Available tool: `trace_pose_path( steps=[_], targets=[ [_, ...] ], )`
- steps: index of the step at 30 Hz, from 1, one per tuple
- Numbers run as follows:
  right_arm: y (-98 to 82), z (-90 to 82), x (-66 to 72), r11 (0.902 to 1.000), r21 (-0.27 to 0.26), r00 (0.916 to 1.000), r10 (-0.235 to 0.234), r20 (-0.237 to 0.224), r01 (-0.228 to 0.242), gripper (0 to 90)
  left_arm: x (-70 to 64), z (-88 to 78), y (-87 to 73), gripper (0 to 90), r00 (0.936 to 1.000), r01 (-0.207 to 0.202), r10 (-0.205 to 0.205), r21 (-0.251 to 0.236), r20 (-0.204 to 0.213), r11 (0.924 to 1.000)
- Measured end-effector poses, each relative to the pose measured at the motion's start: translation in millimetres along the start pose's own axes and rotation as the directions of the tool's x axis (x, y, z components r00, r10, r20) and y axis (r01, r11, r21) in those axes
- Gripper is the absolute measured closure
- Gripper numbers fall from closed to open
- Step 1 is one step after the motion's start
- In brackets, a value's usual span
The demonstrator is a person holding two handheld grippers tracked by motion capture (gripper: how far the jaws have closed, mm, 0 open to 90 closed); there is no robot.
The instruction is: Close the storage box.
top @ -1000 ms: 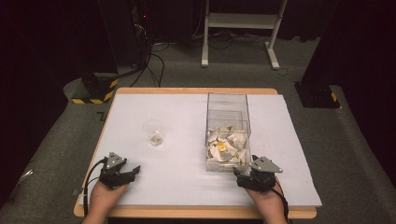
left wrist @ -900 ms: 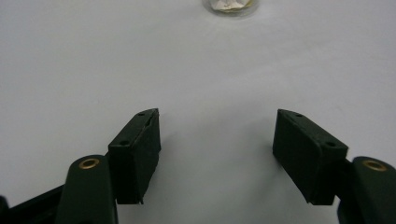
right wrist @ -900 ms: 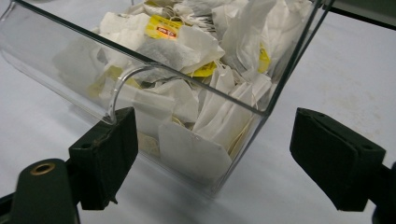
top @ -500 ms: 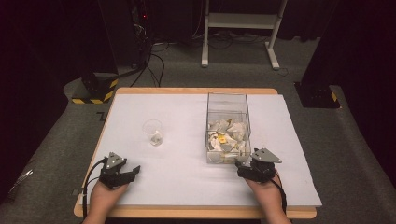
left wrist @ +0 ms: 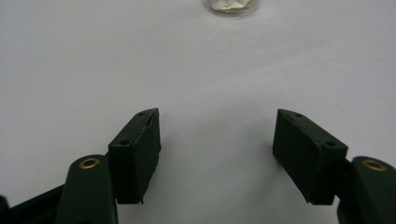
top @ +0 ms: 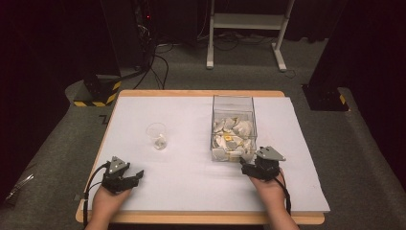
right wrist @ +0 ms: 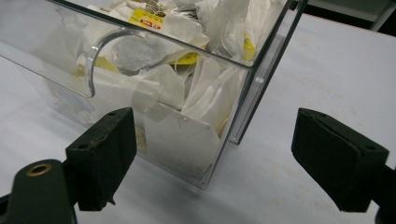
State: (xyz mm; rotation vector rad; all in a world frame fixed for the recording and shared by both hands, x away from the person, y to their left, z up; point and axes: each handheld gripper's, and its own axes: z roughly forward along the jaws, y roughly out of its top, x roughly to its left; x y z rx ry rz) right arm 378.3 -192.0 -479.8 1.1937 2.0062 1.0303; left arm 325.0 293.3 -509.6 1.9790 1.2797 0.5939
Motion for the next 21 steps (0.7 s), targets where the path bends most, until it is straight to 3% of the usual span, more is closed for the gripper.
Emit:
trace_pose_path(
  steps=[21],
  targets=[
    [11.7, 24.1, -16.7, 0.9983, -0.008, 0.9972, 0.058, 0.047, -0.058, 14.4, 0.3, 0.1, -0.2, 32.8, 1.0, 0.008, -0.008, -0.003, 0.004, 1.0]
  ],
)
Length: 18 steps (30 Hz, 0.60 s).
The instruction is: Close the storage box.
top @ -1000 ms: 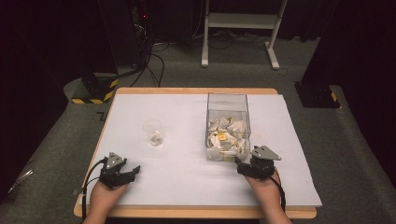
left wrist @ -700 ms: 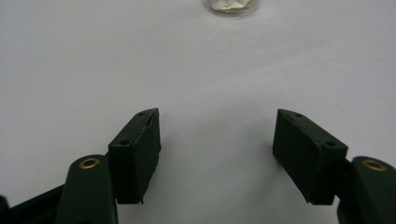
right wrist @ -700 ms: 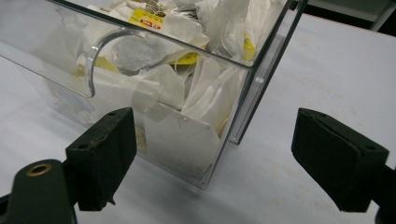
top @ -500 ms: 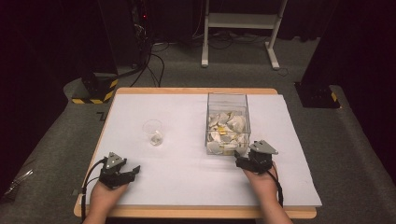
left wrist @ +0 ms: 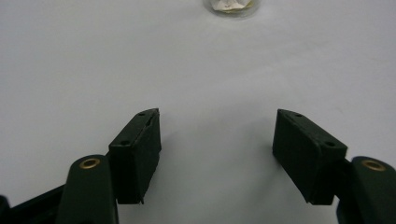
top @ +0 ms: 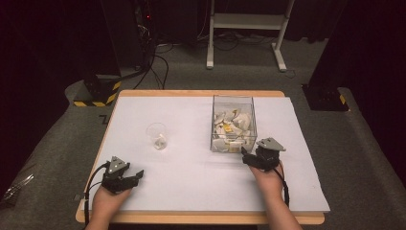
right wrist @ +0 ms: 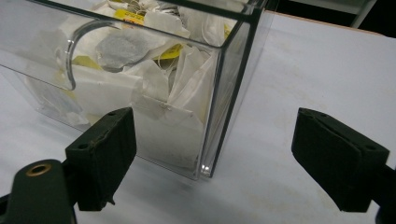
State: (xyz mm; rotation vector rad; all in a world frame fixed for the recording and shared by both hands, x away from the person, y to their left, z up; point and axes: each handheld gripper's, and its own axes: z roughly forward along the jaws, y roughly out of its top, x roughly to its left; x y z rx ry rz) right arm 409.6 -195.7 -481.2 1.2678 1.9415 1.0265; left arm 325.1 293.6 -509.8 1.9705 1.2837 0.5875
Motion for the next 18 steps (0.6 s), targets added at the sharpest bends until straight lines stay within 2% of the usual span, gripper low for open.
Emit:
trace_pose_path(
  steps=[7, 18],
  targets=[
    [5.7, 9.5, -3.7, 0.9997, 0.002, 0.9996, 0.025, 0.014, -0.025, 14.6, -0.1, -0.1, 0.0, 32.8, 1.0, -0.002, 0.002, 0.0, -0.003, 1.0],
    [10.0, 18.8, -7.8, 0.9992, -0.004, 0.9989, 0.04, 0.025, -0.04, 14.7, -0.3, 0.0, 0.1, 32.8, 1.0, 0.001, -0.001, 0.001, -0.003, 1.0]
  ],
)
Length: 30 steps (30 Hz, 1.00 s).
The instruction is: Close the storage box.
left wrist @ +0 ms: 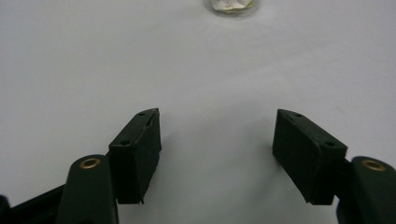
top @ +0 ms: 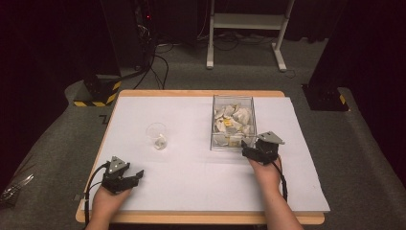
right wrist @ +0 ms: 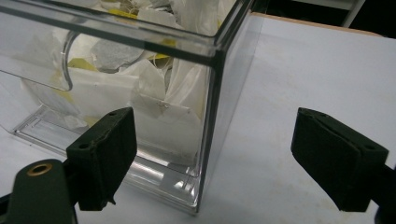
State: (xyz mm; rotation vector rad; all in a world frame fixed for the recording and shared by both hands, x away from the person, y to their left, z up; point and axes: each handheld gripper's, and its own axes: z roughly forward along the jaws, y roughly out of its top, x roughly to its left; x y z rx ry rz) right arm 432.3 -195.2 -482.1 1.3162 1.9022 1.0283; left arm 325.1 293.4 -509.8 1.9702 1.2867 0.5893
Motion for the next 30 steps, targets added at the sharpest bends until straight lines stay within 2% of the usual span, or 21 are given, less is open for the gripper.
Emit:
trace_pose_path(
  steps=[9, 18, 22, 26, 30],
  targets=[
    [-0.2, 4.1, -7.8, 0.9988, 0.003, 0.9988, 0.048, -0.001, -0.048, 13.8, 0.0, 0.0, 0.0, 32.8, 1.0, 0.0, 0.0, 0.0, 0.0, 1.0],
    [-0.3, 2.2, -5.6, 0.9991, 0.006, 0.9991, 0.041, 0.007, -0.041, 17.4, -0.1, -0.1, 0.0, 32.8, 1.0, -0.002, 0.002, 0.001, -0.001, 1.0],
    [-1.6, -1.8, -4.2, 0.9996, 0.008, 0.9996, 0.029, -0.008, -0.028, 18.3, -0.1, -0.1, -0.1, 32.8, 1.0, -0.003, 0.003, 0.001, -0.002, 1.0],
    [-4.2, -11.1, -2.6, 1.0, 0.005, 0.9997, 0.007, -0.024, -0.007, 19.0, -0.2, -0.1, -0.1, 32.8, 1.0, -0.004, 0.004, 0.001, -0.003, 1.0],
    [-10.1, -23.6, -5.9, 0.9999, 0.004, 0.9994, 0.01, -0.034, -0.01, 19.3, -0.3, -0.3, 0.0, 32.8, 0.9999, -0.01, 0.01, 0.003, -0.005, 0.9999]
  ],
)
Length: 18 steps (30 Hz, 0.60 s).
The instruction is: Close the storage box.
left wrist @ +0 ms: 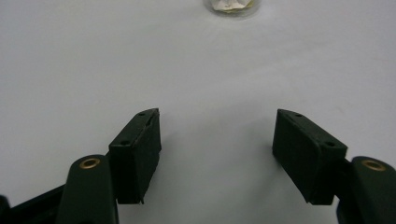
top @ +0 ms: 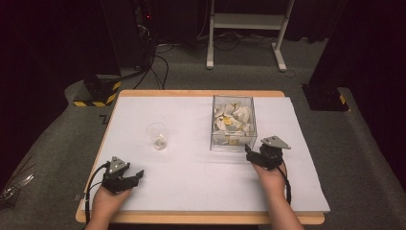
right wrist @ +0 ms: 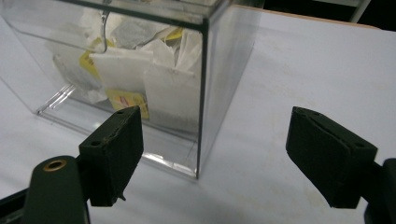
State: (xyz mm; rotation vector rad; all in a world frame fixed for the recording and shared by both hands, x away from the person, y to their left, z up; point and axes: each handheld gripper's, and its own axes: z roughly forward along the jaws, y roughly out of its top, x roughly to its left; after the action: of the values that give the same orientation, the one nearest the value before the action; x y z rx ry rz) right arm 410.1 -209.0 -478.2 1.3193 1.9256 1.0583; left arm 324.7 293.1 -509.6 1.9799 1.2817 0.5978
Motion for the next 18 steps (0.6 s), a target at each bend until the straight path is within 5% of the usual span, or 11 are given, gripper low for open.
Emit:
trace_pose_path(
  steps=[5, 18],
  targets=[
    [-13.7, -17.0, -9.3, 0.9997, 0.024, 0.9998, 0.012, -0.018, -0.011, 18.8, 0.1, -0.1, 0.1, 32.7, 1.0, -0.003, 0.003, 0.002, -0.001, 1.0],
    [-56.8, -64.1, -40.5, 0.9936, 0.096, 0.997, 0.053, 0.056, -0.058, 19.5, -1.3, 0.4, -0.1, 32.2, 0.9999, -0.001, 0.001, -0.005, -0.011, 1.0]
  ],
)
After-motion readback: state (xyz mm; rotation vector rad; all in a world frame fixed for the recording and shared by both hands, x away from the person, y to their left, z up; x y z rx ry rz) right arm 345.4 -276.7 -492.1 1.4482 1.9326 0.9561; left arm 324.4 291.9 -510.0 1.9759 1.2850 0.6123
